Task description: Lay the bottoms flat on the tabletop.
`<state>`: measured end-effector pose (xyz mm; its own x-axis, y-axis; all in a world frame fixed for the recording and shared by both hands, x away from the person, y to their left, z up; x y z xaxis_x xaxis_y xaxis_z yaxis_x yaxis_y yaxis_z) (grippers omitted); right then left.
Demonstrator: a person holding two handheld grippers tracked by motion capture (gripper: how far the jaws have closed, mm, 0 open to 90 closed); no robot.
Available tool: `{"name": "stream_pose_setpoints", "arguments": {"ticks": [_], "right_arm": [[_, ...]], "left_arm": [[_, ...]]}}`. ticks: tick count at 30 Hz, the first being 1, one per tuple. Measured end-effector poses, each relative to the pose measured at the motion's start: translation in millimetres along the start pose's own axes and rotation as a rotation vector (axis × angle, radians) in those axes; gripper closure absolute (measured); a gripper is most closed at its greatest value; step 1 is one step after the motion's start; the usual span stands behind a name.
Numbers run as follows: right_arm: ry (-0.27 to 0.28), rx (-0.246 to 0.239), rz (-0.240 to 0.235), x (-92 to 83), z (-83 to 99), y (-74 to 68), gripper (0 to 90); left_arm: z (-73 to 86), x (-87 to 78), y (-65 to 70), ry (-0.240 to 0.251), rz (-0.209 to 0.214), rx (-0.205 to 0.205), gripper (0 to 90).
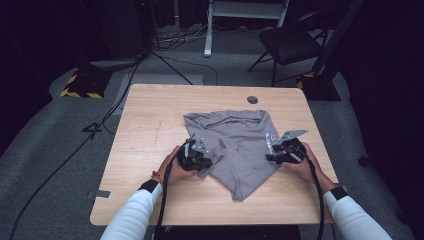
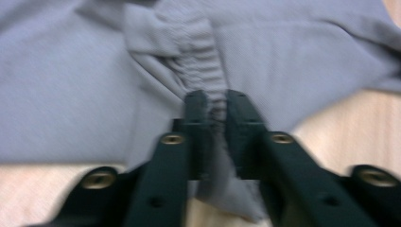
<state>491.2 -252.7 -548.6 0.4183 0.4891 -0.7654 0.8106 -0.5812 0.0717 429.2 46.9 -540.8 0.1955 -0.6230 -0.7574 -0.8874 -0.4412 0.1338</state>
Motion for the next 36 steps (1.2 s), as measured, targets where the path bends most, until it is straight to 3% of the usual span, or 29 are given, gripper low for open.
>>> {"name": "stream_pose_setpoints", "arguments": {"ticks": [4, 9, 12, 14, 16, 19, 20, 22, 25, 28, 32, 36], "right_arm": [[0.012, 0.018, 0.02, -9.8, 12.1, -1.5, 45.7], [-0.007, 0.03, 0.044, -16.6, 19.1, 1.4, 45.9], [-0.032, 0.057, 0.08, -19.3, 22.3, 11.1, 45.1], [-0.021, 0.091, 0.076, -19.4, 24.2, 16.2, 45.0], [-0.025, 0.099, 0.086, -19.8, 25.0, 20.9, 44.4], [-0.029, 0.059, 0.122, -19.4, 21.7, 24.8, 46.0], [-0.011, 0.06, 0.114, -20.4, 17.2, 24.4, 46.1], [0.069, 0.074, 0.084, -26.4, 2.0, 20.2, 47.9], [0.155, 0.023, 0.037, -33.6, -29.7, 1.9, 50.6], [0.208, -0.055, -0.031, -28.6, -63.9, -29.8, 51.7], [0.206, -0.192, -0.128, -6.3, -97.2, -82.3, 52.3], [0.171, -0.275, -0.184, 19.6, -112.7, -120.9, 48.6]], "left_arm": [[15.5, -8.1, 11.5, -0.013, 0.001, 0.025, 90.0], [22.7, -16.8, 16.5, 0.033, -0.018, -0.019, 89.7], [28.2, -18.2, 21.9, 0.02, -0.022, -0.004, 89.9], [33.3, -17.0, 26.4, 0.0, -0.022, 0.003, 89.4], [36.4, -20.6, 29.3, 0.007, -0.032, 0.003, 84.7], [38.9, -29.2, 25.2, 0.041, -0.073, -0.028, 73.0], [40.5, -31.9, 23.2, 0.053, -0.078, -0.041, 71.1], [44.7, -35.9, 14.6, 0.053, -0.128, -0.069, 60.9], [49.0, -40.7, 1.4, 0.079, -0.169, -0.122, 51.9], [53.0, -42.0, -8.8, 0.091, -0.182, -0.165, 43.3], [58.2, -43.9, -16.1, 0.1, -0.192, -0.177, 36.8], [63.0, -43.6, -19.8, 0.105, -0.198, -0.186, 30.7]]}}
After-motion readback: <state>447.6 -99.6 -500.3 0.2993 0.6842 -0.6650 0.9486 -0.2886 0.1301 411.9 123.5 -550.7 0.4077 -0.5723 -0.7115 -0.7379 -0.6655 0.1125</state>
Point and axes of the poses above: each handheld gripper's, and its own axes: x roughly forward along the jaws, z roughly out of its underside, y roughly to its right, the point moved 8 cm from there along x, roughly forward along the jaws, and after that the axes turned 6 degrees about -x, right-handed, at the moved point
